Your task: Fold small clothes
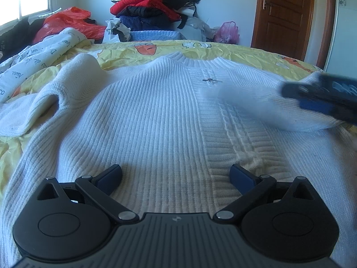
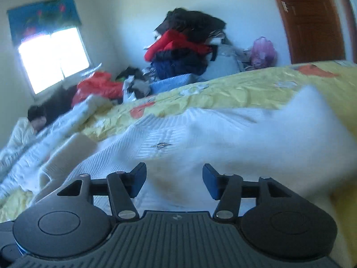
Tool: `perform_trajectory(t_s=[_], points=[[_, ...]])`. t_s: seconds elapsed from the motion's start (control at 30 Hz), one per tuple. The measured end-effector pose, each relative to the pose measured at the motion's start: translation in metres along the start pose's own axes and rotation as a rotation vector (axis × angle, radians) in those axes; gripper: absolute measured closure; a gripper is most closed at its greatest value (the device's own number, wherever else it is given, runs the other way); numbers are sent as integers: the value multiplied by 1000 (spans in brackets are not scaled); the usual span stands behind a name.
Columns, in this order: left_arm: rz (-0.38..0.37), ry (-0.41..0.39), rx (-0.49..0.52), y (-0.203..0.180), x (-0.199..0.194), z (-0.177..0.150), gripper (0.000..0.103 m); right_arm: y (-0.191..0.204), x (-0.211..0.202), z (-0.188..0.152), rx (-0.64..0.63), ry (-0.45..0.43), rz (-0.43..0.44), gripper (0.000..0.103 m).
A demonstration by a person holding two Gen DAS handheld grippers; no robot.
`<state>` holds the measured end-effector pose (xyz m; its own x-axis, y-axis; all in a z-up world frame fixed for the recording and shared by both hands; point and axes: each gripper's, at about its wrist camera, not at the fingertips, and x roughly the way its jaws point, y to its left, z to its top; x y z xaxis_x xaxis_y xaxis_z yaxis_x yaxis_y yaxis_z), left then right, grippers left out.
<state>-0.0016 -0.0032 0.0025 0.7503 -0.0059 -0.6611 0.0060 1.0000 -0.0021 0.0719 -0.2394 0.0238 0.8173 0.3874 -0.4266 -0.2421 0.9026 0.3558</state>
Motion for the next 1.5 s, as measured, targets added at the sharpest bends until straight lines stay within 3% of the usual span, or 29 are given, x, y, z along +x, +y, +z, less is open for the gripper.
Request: perform_trajectory(t_s=[0.1, 0.27, 0.4, 0.5, 0.63, 0.7, 0.73, 0.77, 0.83, 0.97, 1.07, 1.2, 1.33, 1.4, 1.5], points=[[-18, -8, -20, 3, 0, 1, 0, -25, -13, -22, 20, 37, -9, 41], [-129, -32, -168, 22, -7, 13, 0, -62, -23, -30, 248, -3, 99, 37], [-386, 64, -459, 43, 10, 42, 0, -70, -20, -32, 294, -10, 156, 30], [-475, 169, -607, 43, 45, 56, 0, -72, -22, -33, 308, -11, 191, 26], [-402, 169, -558, 18, 67, 70, 2, -73, -25, -33, 310, -10, 209, 23], [-371, 175, -514, 4, 73, 77, 19, -73, -26, -33, 314, -11, 219, 21], [-358, 190, -491, -1, 77, 80, 46, -73, -26, -33, 316, -11, 223, 21], [-328, 208, -465, -7, 80, 82, 63, -74, -27, -32, 318, -10, 228, 20], [-274, 209, -418, -10, 81, 87, 73, -74, -28, -32, 320, -10, 236, 19], [-243, 205, -349, -13, 83, 95, 90, -74, -29, -32, 316, -10, 244, 17], [-223, 131, -257, -18, 65, 106, 91, -74, -28, -32, 317, -10, 246, 17], [-196, -28, -180, -13, 27, 126, 92, -73, -28, -31, 317, -10, 247, 16], [-1, -170, -164, 25, 8, 125, 92, -75, -28, -31, 317, -6, 245, 16], [64, -140, -198, 52, 18, 119, 92, -75, -27, -30, 316, -4, 248, 16], [66, 32, -195, 85, 56, 96, 93, -75, -26, -30, 314, 2, 251, 14]])
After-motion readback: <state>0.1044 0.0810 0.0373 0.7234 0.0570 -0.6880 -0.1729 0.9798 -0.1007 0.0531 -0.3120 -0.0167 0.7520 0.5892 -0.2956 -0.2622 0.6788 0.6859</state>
